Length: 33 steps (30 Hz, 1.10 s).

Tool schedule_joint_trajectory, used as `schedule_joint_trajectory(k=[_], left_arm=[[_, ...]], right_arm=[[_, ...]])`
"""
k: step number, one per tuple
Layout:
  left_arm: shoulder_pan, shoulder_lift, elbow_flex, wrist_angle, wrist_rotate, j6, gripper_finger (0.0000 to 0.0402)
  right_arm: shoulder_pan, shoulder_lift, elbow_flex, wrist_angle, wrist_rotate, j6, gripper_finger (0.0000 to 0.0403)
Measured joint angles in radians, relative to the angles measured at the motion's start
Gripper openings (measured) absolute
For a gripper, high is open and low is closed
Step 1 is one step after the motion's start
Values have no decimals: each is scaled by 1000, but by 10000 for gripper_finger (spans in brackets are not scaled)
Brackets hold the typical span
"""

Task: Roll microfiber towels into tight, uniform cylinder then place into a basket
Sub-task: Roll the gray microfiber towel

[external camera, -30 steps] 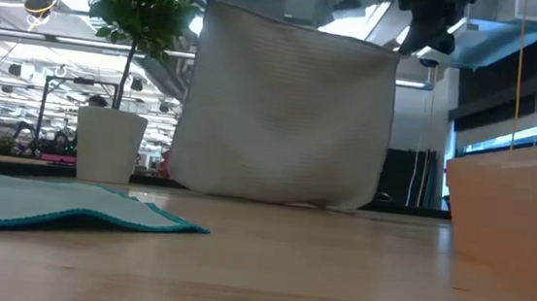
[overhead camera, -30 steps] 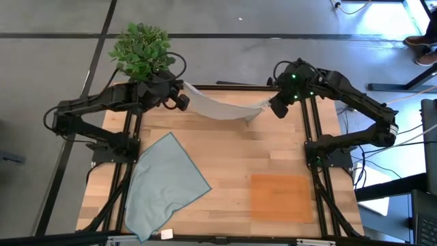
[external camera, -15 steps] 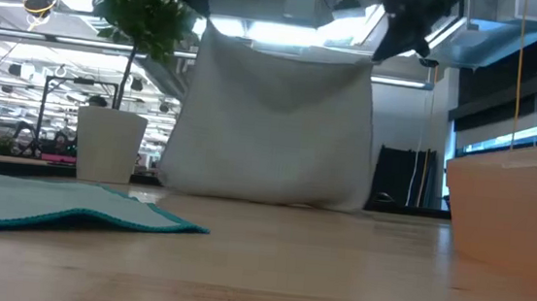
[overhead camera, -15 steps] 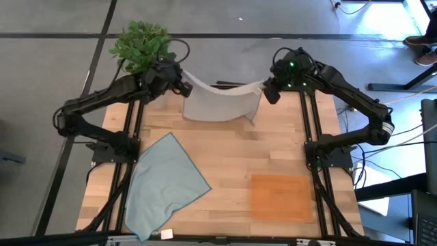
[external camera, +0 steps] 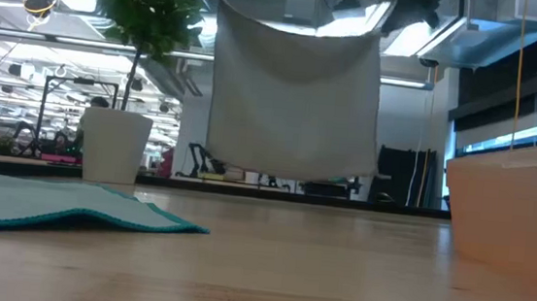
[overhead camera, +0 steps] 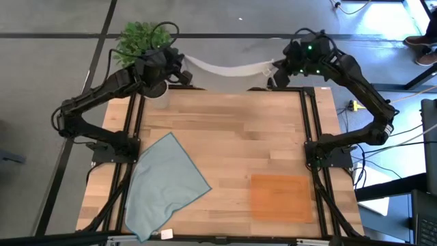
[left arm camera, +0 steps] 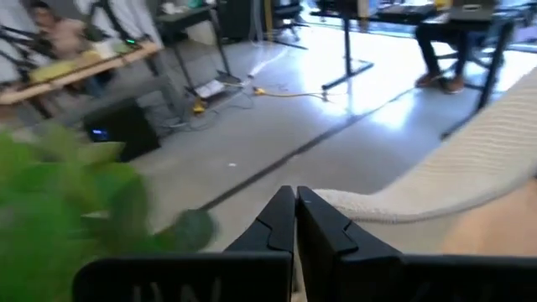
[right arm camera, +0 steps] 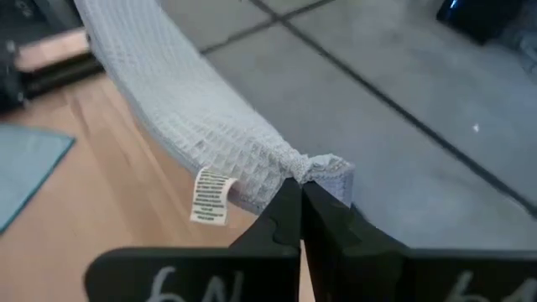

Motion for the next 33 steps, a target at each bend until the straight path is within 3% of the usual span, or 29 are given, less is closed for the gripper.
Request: schedule_joint_trajectory(k=[13,23,27,33], left_arm=[[-137,68,0,-442,91,-230,0],[-259,85,0,-583,215,-427,0],[-315,93,0,-629,274,-518,0],[-411,142,0,-661,313,-610,0]], right_arm=[[81,-1,-190,-199,0,28,5],[196,-2,-321,-323,-14,62,5],[251,-2,-398,-311,-80,100,5],[338,-2,-509,-282,-93,161,5]])
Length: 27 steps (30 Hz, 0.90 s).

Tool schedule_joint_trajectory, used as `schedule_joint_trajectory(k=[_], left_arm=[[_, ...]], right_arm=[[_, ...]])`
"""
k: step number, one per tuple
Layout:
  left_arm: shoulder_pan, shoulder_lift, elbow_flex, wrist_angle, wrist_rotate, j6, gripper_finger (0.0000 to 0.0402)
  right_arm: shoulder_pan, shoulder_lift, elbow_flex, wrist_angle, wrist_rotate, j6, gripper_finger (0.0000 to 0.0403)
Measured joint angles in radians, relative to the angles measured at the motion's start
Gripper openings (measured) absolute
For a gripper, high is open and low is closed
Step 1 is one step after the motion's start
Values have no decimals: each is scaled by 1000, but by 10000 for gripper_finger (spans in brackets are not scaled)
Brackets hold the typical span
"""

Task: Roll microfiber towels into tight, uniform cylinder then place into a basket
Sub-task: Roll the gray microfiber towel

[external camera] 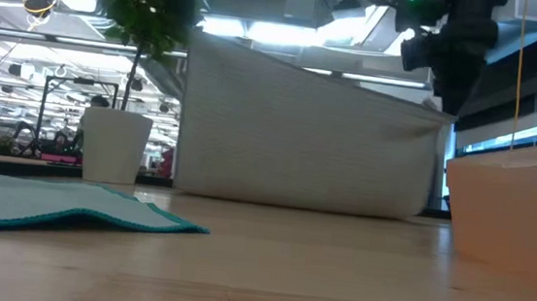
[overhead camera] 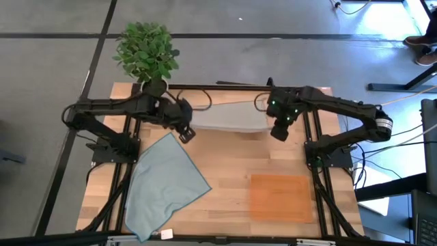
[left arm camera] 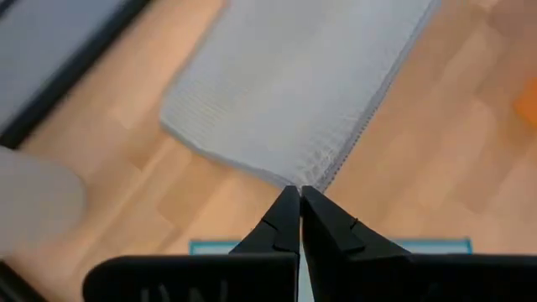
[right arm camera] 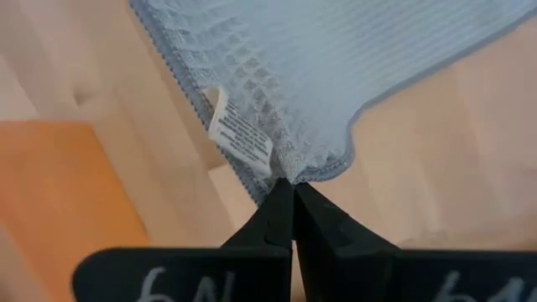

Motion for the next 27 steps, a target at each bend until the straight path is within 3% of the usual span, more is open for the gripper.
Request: schedule_joint_trajectory(k=[10,20,27], left_arm=[[-126,157,0,-28,79,-81,0],[-192,275,-1,-37,181,-128,0],[-173,282,-59,-45,139,-187,0]], right_arm=[[130,0,-96,93,0,149,5],[214,0,-230,209,-77,249,5],[210,0,-236,233,-40,255,5]])
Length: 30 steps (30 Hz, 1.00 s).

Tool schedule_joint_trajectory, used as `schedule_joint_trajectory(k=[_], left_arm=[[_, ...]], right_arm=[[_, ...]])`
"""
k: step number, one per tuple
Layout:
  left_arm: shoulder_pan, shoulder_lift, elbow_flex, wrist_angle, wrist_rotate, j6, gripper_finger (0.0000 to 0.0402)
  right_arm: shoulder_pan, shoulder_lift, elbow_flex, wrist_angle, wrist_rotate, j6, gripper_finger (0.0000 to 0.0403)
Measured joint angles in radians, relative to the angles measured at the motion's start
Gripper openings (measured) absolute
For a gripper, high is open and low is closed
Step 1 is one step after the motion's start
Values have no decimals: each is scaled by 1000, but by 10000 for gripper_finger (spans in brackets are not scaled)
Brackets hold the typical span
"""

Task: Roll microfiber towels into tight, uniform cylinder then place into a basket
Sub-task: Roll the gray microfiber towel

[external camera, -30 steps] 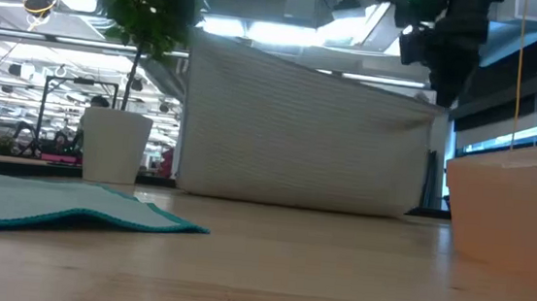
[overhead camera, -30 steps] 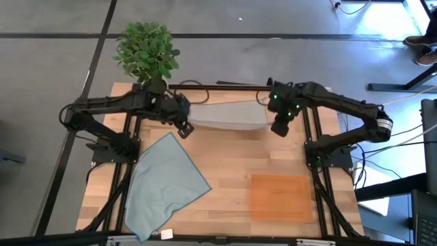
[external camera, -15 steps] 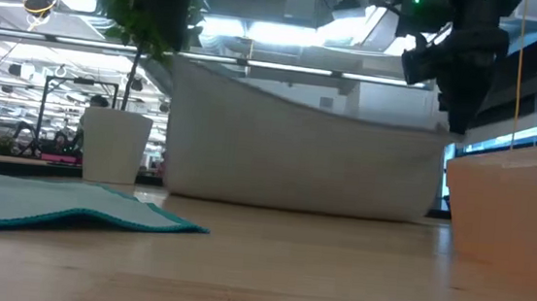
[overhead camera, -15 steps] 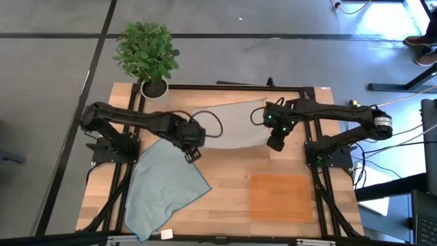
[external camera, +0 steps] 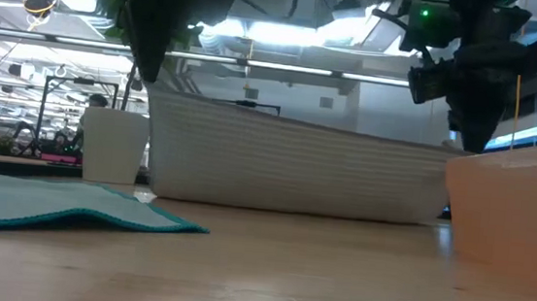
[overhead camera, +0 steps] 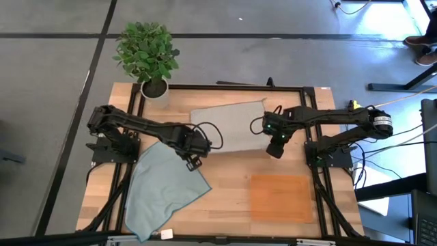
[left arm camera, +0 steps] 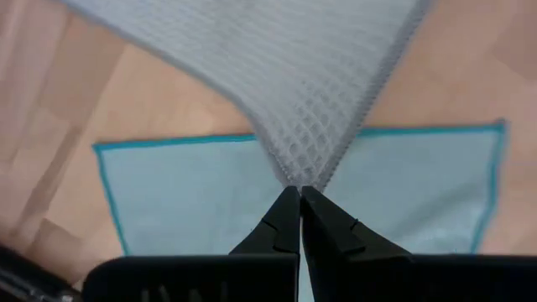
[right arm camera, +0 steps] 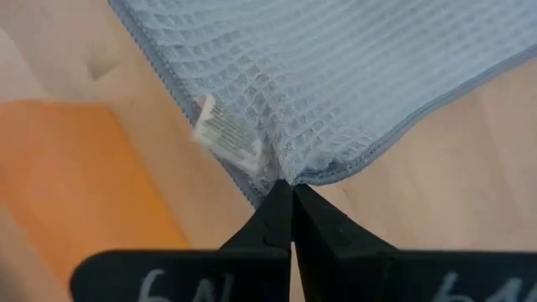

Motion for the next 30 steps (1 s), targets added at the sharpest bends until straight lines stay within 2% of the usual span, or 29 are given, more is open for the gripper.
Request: schedule_joint_trajectory(k=[9,17,22,28,30], left_arm=[[100,-2,-48,41,-136,9,0],[198,-2,-151,214,-144,60,0],[254,-2,-185,263,-202,64,0],[309,-2,-226,316,-257,89,0],[322,-2,-246,351,-267,90,0]], right_arm=[[-77,0,0,64,143,-48,5],[-166,8,0,187,220,-122,5],[-219,50,0,264,289,-177,5],[-276,126,0,287,319,-198,5],[-288,142,0,301,367,-205,5]])
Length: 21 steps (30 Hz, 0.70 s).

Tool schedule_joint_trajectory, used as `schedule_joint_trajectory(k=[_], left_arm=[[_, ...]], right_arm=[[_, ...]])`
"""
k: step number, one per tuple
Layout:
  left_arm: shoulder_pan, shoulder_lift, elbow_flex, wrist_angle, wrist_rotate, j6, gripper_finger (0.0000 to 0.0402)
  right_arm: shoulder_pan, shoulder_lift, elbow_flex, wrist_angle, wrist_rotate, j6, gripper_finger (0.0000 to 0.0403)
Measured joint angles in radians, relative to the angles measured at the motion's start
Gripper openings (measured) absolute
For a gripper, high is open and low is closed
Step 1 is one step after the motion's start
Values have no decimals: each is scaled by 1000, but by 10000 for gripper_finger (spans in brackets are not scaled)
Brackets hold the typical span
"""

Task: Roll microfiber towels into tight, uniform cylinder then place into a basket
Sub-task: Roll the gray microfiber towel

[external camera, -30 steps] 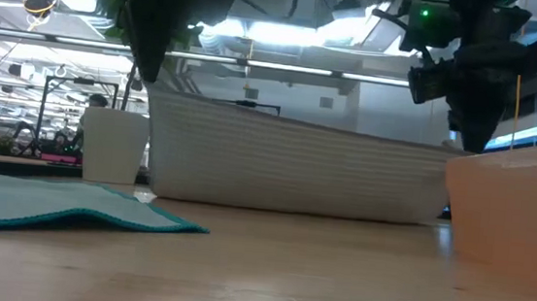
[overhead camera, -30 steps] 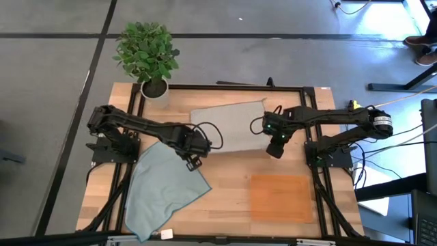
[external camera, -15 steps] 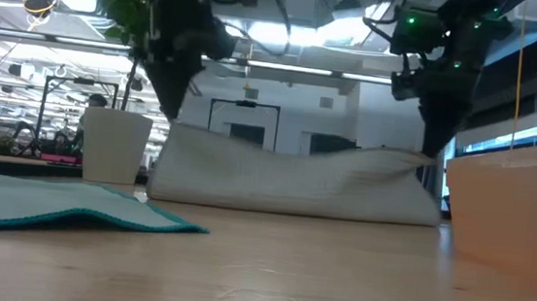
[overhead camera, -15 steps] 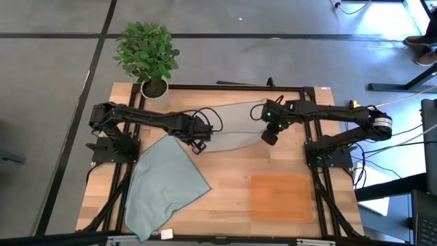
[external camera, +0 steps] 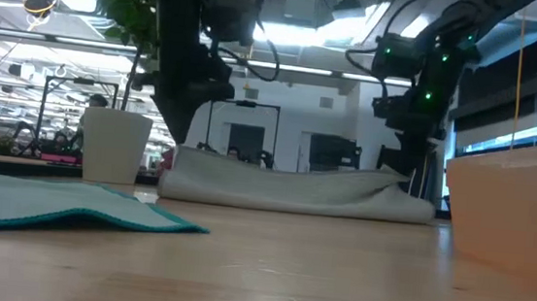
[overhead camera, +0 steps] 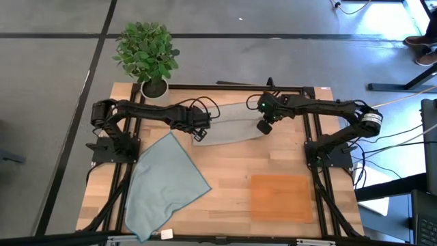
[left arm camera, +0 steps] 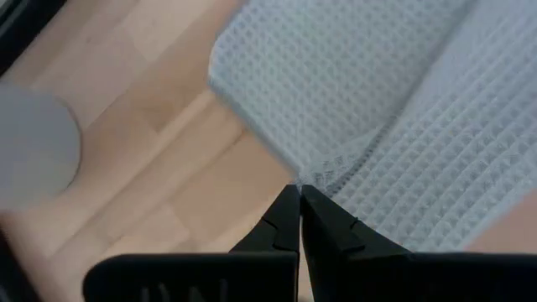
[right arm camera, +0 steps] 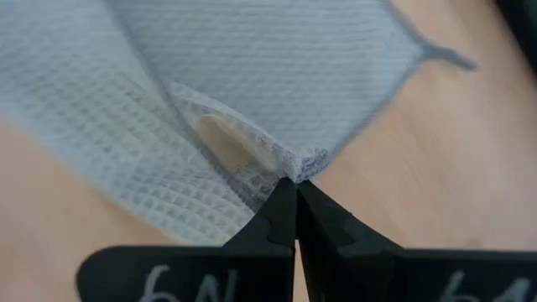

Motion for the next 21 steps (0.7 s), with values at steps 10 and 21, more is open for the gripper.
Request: schedule_joint_trajectory(k=[10,21], left_arm=[[69,0,-56,109,-50,0,0],[156,0,-56,124,-82,27,0]], right_arm=[[-44,11,0,117,99,-16,5],[-107,64,0,205,122,-70,5]])
